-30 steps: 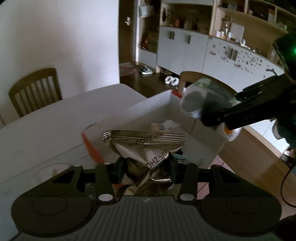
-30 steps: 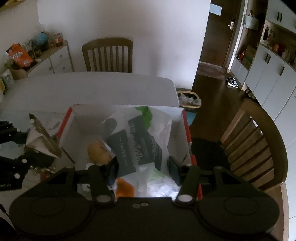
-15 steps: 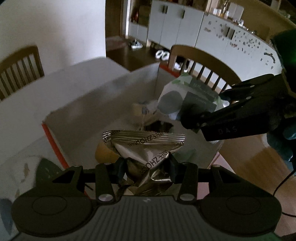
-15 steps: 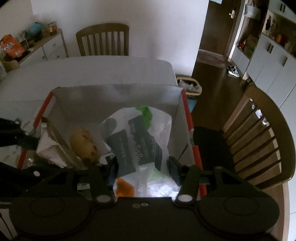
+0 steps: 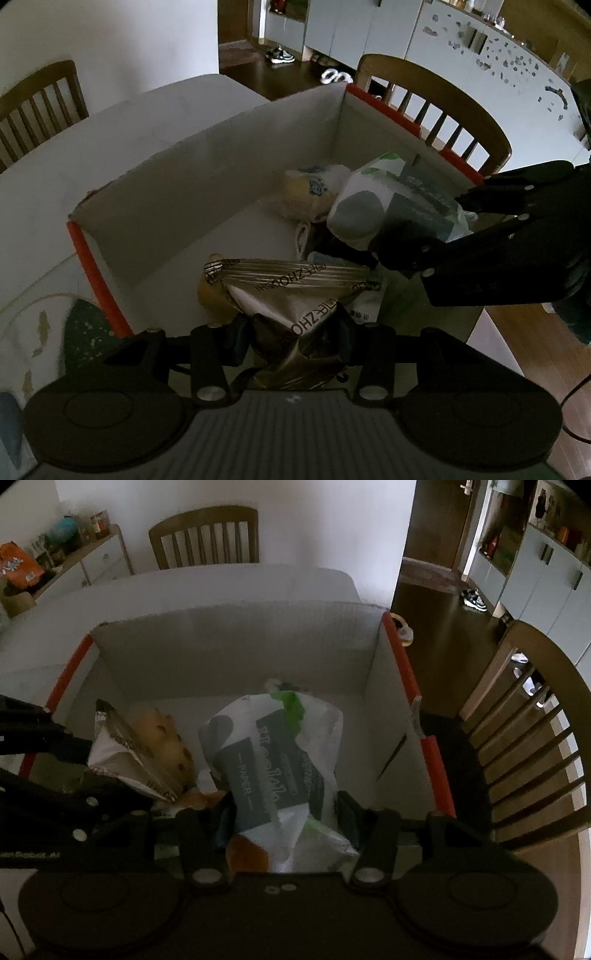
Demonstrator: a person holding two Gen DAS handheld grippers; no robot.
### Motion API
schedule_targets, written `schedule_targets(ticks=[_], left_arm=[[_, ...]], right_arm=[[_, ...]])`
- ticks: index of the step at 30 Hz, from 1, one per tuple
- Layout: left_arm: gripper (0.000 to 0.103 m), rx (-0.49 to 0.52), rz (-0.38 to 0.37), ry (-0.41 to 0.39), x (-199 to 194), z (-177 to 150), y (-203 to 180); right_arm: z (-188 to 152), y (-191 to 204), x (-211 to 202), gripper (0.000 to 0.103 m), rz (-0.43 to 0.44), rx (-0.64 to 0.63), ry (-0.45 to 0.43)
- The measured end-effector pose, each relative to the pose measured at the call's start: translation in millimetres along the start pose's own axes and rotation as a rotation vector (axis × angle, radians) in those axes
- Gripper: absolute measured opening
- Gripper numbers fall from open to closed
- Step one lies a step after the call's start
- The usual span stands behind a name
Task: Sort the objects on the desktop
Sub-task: 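Lower both held items into the red box, then open both tools to release the white bag and foil packet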
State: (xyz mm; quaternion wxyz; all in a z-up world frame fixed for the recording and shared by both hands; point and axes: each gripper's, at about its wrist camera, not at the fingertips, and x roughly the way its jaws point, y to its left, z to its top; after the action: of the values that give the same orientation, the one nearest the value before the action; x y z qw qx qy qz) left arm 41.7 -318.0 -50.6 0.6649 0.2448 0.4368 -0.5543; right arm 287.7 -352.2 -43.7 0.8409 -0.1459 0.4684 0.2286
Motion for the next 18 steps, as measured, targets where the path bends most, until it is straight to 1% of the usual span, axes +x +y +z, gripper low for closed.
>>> schedule_targets(ticks=[7,9,10,12,13,15,17,18], left_arm=[[0.045,0.018,-0.008,0.03,7,7,-1],[0.046,0.023,-0.01,0.041,10,10,-2],[0.046,0.024,-0.012,0.044,10,11,-1],[0.046,0.027,-0.021,0.056,11,12,-1],[0.048,0.029,-0.022,0.062,11,13,0],[0.056,0.032,-0.023,0.066,11,14,0],[0.066,0.038,-0.02,0.063,10,14,0],[0.068,0.038,-0.021,0.063,9,14,0]], right_arm=[[-3,-1,11,0.056,0.002,0.003,0.026],[-3,0,12,0.057,0.003,0.002,0.027],[-3,0,11,0.061,0.007,0.001,0.027],[-3,0,9,0.063,0.025,-0.003,0.026],[-3,1,8,0.064,0.026,-0.005,0.025],[-3,1,5,0.065,0.03,-0.008,0.02],[-3,0,2,0.069,0.037,-0.009,0.014],[-4,-3,1,0.07,0.041,-0.009,0.01]])
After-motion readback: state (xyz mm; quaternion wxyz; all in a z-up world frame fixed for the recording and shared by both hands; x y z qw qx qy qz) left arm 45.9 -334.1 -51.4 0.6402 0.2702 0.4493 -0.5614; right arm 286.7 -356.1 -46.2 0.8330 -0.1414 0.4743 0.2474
